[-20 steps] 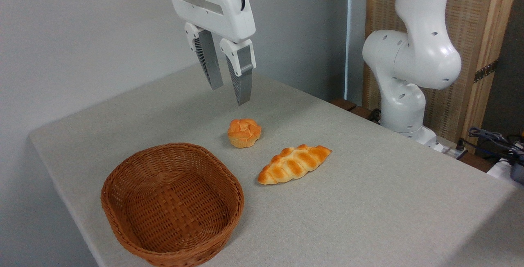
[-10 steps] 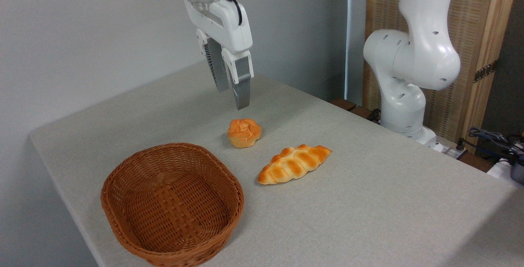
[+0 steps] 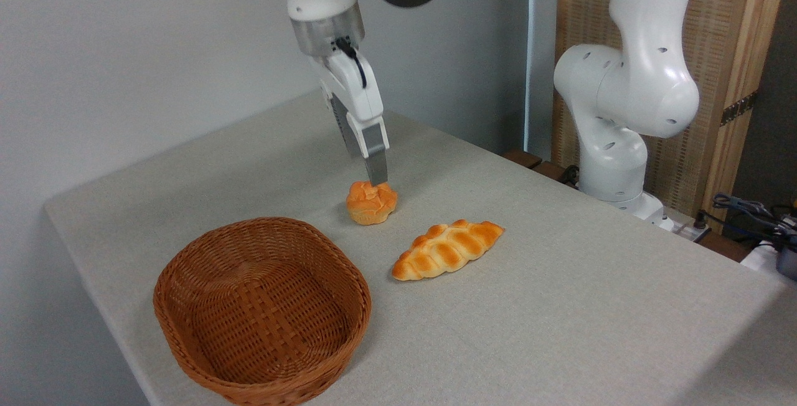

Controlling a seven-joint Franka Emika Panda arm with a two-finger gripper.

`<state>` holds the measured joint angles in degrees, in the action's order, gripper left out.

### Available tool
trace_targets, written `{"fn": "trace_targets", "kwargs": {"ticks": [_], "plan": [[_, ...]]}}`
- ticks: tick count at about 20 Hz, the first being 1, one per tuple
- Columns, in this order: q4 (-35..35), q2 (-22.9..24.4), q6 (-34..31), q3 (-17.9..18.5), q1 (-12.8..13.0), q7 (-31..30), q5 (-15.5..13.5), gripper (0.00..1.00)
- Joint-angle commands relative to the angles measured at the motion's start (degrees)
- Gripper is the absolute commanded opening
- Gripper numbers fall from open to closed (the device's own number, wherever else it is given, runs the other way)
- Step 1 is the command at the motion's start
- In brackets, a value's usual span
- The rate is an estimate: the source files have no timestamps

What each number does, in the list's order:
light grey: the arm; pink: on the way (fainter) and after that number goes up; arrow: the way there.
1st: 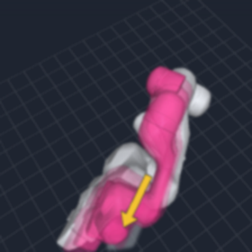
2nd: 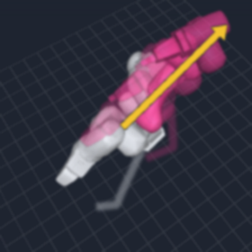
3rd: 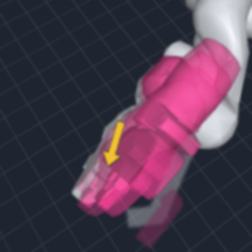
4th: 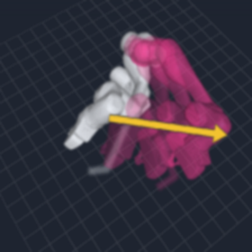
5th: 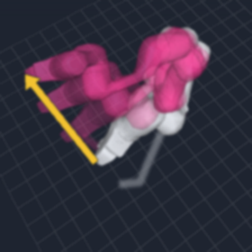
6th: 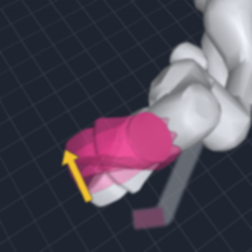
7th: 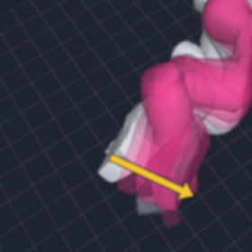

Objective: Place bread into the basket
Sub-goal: 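Move the open gripper over the round orange bun and lower it, then close the gripper fingers around the round orange bun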

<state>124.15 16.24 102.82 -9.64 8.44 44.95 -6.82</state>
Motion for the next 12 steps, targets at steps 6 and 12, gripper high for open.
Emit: {"fn": "trace_targets", "kwargs": {"ticks": [6, 12], "plan": [[10.31, 1.87, 10.73, -4.68, 0.0, 0.67, -1.18, 1.0], [10.41, 1.61, 12.06, -5.13, -0.09, 0.58, -6.98, 1.0]]}}
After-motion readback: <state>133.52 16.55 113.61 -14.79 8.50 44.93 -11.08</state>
